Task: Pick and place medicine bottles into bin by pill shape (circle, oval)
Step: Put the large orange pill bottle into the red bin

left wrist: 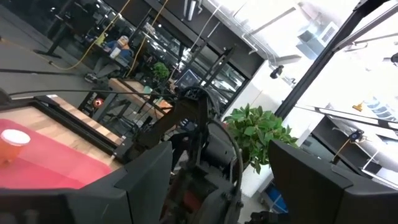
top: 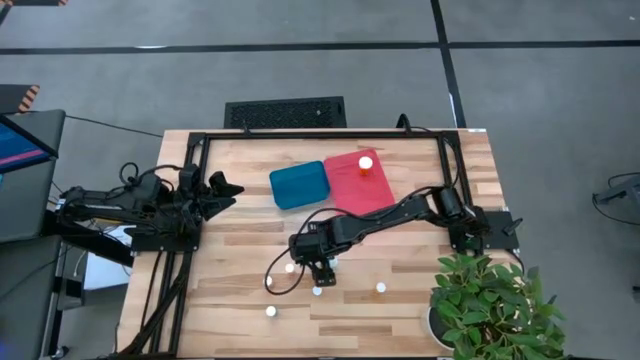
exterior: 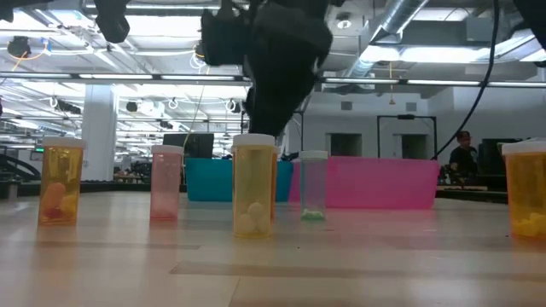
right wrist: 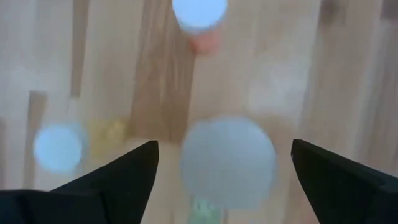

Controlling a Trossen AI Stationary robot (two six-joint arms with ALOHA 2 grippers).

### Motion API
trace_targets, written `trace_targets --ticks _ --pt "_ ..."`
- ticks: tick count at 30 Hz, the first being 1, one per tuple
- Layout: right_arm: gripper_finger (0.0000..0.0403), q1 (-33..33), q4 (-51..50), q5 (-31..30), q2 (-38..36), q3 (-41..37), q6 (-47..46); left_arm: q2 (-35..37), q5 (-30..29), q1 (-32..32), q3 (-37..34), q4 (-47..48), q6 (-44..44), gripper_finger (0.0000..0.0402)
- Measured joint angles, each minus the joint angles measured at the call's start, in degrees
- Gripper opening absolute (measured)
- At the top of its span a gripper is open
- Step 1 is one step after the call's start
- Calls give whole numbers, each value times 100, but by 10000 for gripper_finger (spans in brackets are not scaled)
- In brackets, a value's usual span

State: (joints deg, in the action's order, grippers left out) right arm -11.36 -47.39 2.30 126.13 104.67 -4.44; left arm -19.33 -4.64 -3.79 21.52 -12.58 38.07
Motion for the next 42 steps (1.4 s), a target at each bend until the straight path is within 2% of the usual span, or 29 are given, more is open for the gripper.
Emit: trace_targets --ticks 8,25,28,34,39,42 --pt "334 27 4 -45 79 8 35 -2 -1 0 0 5 29 259" --pt "197 120 -95 -87 61 3 41 -2 -2 0 0 26 27 259" --pt "198 184 -79 -85 -25 1 35 -2 -2 0 0 26 27 259" --pt "231 485 -121 -85 -683 -1 -1 -2 86 1 0 24 27 259" --pt "215 981 -385 -103 -1534 3 9 -2 138 2 0 24 27 259" --pt "209 1398 -920 -462 -1948 5 123 0 138 0 0 22 25 259"
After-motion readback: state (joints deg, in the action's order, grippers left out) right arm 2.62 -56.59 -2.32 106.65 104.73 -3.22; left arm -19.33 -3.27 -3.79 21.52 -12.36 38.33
